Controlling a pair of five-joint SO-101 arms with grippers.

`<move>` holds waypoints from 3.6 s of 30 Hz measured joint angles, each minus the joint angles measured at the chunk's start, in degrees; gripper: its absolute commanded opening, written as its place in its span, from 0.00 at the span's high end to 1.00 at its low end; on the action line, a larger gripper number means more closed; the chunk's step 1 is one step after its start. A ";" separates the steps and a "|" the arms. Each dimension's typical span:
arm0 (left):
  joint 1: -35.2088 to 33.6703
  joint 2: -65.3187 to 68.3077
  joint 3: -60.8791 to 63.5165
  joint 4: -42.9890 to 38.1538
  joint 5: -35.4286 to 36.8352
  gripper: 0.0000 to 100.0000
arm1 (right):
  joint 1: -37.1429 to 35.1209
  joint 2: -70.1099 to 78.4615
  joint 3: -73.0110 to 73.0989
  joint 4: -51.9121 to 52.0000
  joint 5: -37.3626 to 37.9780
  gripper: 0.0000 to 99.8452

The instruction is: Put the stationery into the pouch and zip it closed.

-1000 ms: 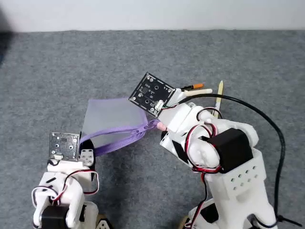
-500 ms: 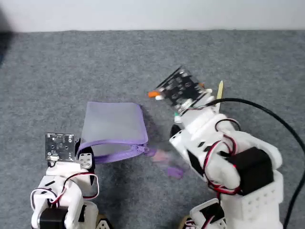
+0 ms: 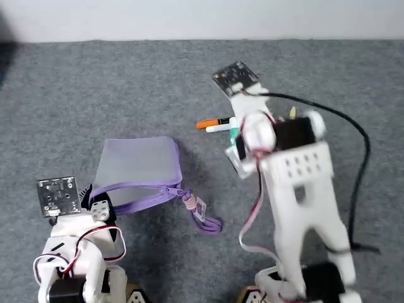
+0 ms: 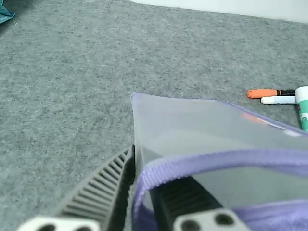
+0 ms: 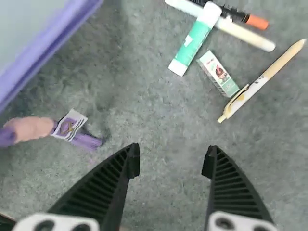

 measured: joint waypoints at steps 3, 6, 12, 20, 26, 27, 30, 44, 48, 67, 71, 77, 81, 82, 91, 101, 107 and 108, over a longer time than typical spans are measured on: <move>0.00 2.20 -2.73 0.53 0.18 0.99 | 0.26 8.53 -4.48 0.00 -1.67 0.79; 0.00 8.97 -8.09 1.76 1.67 0.99 | 0.18 16.70 -9.93 0.00 -4.75 0.79; 0.00 25.23 -17.58 1.93 3.34 0.99 | 0.18 30.59 -21.80 0.00 -11.43 0.79; 0.00 39.91 -28.66 1.93 3.87 0.99 | 3.08 45.71 -36.40 -0.26 -14.77 0.79; -0.09 44.75 -32.09 1.93 11.69 0.99 | 3.60 56.44 -47.91 -0.44 -14.07 0.79; -0.09 45.01 -32.18 1.93 12.57 0.99 | 3.60 58.37 -49.67 -0.44 -13.80 0.79; -0.09 45.10 -32.26 1.93 13.71 0.99 | 4.04 64.26 -55.47 -0.79 -13.63 0.79; -0.09 45.10 -32.26 1.93 14.15 0.99 | 4.31 83.78 -73.85 -2.81 -10.02 0.97; -0.09 45.10 -32.26 1.93 14.15 0.99 | 4.22 83.87 -76.48 -0.35 -6.07 0.99; -0.09 45.10 -32.26 1.93 14.15 0.99 | 0.62 39.82 -45.63 0.00 -5.89 0.99; -0.09 45.10 -32.26 1.93 14.15 0.99 | -3.16 25.58 -33.23 0.00 -7.91 0.99; -0.09 45.10 -32.26 1.85 14.15 0.99 | -11.34 9.32 -22.59 0.00 -8.35 0.99; -0.09 45.10 -32.26 1.85 14.15 0.99 | -17.58 1.49 -19.96 0.00 -8.97 0.99; -0.09 45.10 -32.26 1.85 14.15 0.99 | -19.16 0.09 -19.43 0.00 -9.76 0.99; -0.09 45.10 -32.26 1.85 14.15 0.99 | -29.36 -8.18 -14.24 -3.43 -28.04 0.99; -0.09 45.10 -32.26 1.85 14.15 0.99 | -29.98 -23.47 7.30 -21.45 -29.01 0.99; -0.09 45.10 -32.26 1.85 14.15 0.99 | -30.15 -33.23 25.58 -43.69 -26.64 0.99; -0.09 45.10 -32.26 1.85 14.15 0.99 | -30.77 -34.11 27.96 -47.56 -25.58 0.99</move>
